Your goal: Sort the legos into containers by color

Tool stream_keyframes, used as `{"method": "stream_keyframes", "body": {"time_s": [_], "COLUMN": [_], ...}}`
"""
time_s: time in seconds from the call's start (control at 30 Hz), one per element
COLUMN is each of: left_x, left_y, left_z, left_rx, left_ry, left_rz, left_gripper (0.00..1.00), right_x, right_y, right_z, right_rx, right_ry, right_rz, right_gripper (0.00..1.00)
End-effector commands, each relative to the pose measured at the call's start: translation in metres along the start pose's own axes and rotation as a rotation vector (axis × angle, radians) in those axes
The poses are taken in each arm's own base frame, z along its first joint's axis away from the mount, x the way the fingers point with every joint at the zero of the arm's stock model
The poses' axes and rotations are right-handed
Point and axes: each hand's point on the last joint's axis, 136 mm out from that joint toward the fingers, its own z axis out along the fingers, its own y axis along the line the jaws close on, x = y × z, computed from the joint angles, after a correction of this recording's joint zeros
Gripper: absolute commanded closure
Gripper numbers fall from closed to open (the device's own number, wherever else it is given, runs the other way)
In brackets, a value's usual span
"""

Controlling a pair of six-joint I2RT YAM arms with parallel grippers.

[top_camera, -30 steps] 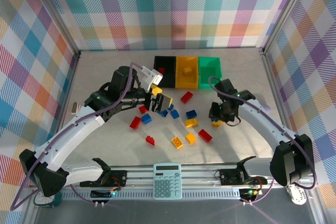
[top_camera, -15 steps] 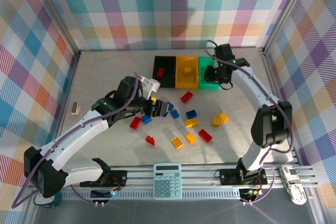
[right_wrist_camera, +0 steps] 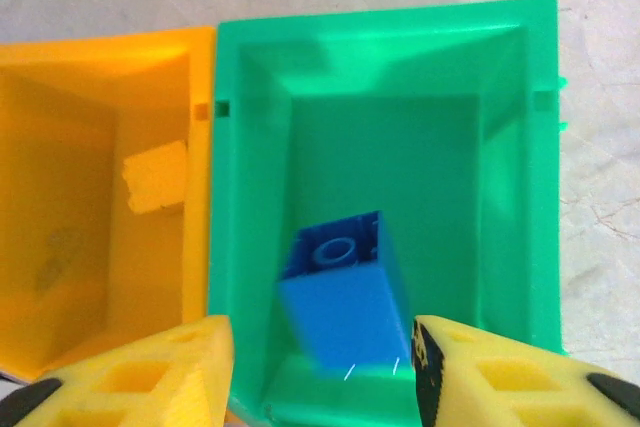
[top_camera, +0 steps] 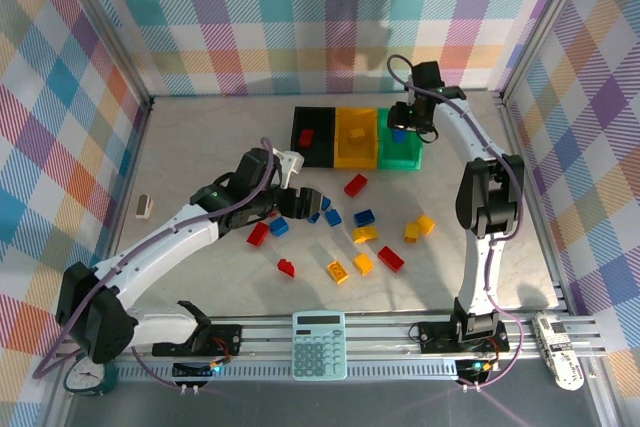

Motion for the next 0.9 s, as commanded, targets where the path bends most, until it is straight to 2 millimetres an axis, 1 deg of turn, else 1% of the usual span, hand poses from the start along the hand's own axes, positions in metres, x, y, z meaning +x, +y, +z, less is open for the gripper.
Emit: {"method": "stream_keyframes", "body": {"time_s": [0.0, 0.1, 0.2, 0.33, 0.5, 0.57, 0.73, 0.87], "left_x": [0.001, 0.004, 0.009, 0.014, 0.020, 0.022, 0.026, 0.029], "left_y": [0.011, 0.026, 0.036, 0.038, 0.040, 0.043, 0.042, 0.046], "left_z": [0.004, 0.007, 0.012, 0.026, 0.049, 0.057, 0.074, 0.083], "left_rx": [-0.078, -0.162, -0.213, -0.216, -0.226, -0.239, -0.222, -0.245], "left_ry": [0.019, 0.026, 0.055, 0.099, 0.163, 0.186, 0.221, 0.244], "left_rz": [-0.036, -0.053, -0.065, -0.074, -0.084, -0.089, -0.095, -0.099], "left_gripper": [0.22, 0.22, 0.22, 0.23, 0.31, 0.32, 0.34, 0.35], "right_x": [-0.003, 0.005, 0.020, 0.046, 0.081, 0.101, 0.149, 0.174], "right_y": [0.012, 0.013, 0.019, 0.027, 0.036, 0.039, 0.045, 0.050], "right_z": [-0.018, -0.030, -0.045, -0.065, -0.085, -0.088, -0.080, -0.076], "right_rx": [-0.045, -0.053, -0.076, -0.088, -0.134, -0.142, -0.118, -0.116], "right_ry": [-0.003, -0.002, 0.000, 0.007, 0.022, 0.048, 0.136, 0.182], "right_rz": [-0.021, -0.018, -0.026, -0.040, -0.015, -0.014, -0.068, -0.088], "right_gripper": [0.42, 0.40, 0.40, 0.40, 0.42, 0.43, 0.44, 0.44]}}
